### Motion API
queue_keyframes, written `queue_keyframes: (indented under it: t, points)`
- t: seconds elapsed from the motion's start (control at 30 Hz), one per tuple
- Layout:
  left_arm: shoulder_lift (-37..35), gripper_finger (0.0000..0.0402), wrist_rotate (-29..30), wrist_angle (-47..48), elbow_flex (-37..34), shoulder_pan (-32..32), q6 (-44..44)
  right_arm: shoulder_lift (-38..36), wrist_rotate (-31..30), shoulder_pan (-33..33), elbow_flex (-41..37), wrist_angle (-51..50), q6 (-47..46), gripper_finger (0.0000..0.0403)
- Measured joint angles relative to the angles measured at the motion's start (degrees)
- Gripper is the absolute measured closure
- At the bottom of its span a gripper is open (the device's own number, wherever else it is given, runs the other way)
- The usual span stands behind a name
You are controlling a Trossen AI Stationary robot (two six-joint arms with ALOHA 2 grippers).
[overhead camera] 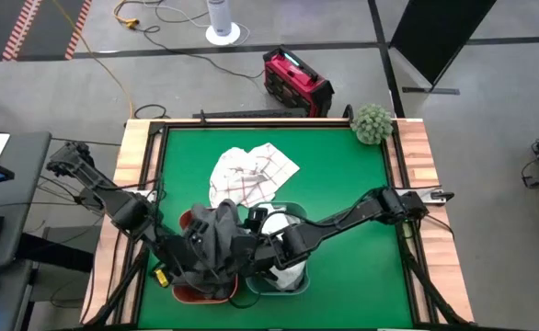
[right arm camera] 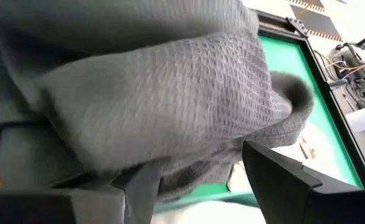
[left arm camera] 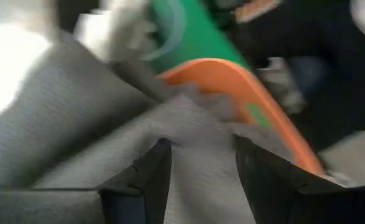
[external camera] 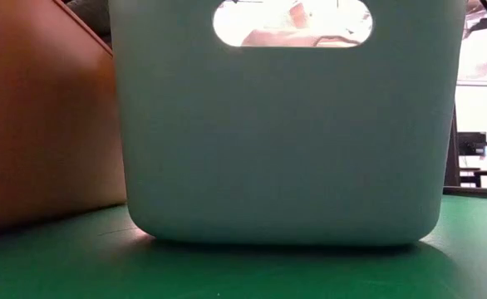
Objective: Sort towels by color in basket
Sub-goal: Put the black towel into the orange bin
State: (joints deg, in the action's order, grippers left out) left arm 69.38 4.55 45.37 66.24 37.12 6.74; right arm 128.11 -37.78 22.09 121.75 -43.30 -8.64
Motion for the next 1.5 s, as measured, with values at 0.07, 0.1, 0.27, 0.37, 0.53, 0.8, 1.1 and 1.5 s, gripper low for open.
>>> queue_keyframes:
  t: [0.07,0.1,0.27,0.37,0.53,0.8,1.1,1.5]
  points:
    - [0.04,0.0232,5.03,0.53,-0.02,-0.02,-0.72,0.00,0.02,-0.07,-0.02,2.32,0.12,0.0148]
    - [0.09,0.0232,7.55,0.20,-0.30,-0.07,-0.93,0.00,0.08,-0.07,-0.02,3.66,0.73,0.0148]
    - [0.19,0.0232,13.46,-6.19,-6.53,-0.91,-0.25,0.14,1.99,0.33,-0.02,7.24,2.94,0.0148]
    - [0.24,0.0232,13.41,-9.00,-9.32,-0.98,0.44,0.36,7.04,0.77,-0.05,7.66,2.51,0.0148]
    - [-0.58,0.0232,13.51,-8.76,-8.14,-0.29,1.47,2.66,9.52,0.70,-0.37,10.08,1.91,0.0148]
    - [-5.29,0.0232,14.60,-6.64,-3.33,1.98,-0.53,4.21,12.74,-0.04,-0.39,11.51,4.53,0.0148]
    - [-9.65,0.0232,29.08,3.59,-7.30,1.93,6.36,3.26,13.58,1.31,2.12,9.36,5.95,0.0148]
    - [-9.66,0.0232,27.36,-12.70,-22.56,0.79,11.72,2.92,16.93,1.97,2.45,8.10,8.15,0.0148]
